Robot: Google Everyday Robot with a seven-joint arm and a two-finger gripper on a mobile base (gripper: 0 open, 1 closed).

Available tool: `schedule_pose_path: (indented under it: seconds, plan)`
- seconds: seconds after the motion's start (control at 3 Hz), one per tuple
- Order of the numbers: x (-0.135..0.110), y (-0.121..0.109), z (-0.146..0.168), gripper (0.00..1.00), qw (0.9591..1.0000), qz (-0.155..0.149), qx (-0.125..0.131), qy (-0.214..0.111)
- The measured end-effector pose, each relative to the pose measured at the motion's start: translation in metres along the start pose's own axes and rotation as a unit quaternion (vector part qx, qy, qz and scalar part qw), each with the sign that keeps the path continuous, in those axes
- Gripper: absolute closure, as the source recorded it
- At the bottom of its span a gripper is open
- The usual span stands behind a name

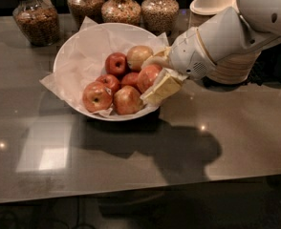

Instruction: Pick apple from white bowl

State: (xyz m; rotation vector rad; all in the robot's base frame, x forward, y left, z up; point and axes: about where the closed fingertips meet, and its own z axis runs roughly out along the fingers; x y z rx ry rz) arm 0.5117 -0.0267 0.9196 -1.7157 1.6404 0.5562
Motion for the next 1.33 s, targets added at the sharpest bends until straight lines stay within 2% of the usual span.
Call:
schedule_pose_path:
  seconds: [0.33,0.67,1.0,1.33]
  plan:
    - [-0.031,-0.002,-0.007,1.00,0.9982,-0.018,-0.025,-0.052]
    - [-0.056,-0.014,-0.010,1.00,0.9921,-0.031,-0.054,-0.109]
    - [-0.072,-0.029,-0.046,1.00,0.9841,-0.054,-0.045,-0.163]
    - [-0.073,-0.030,-0.047,1.00,0.9840,-0.056,-0.044,-0.163]
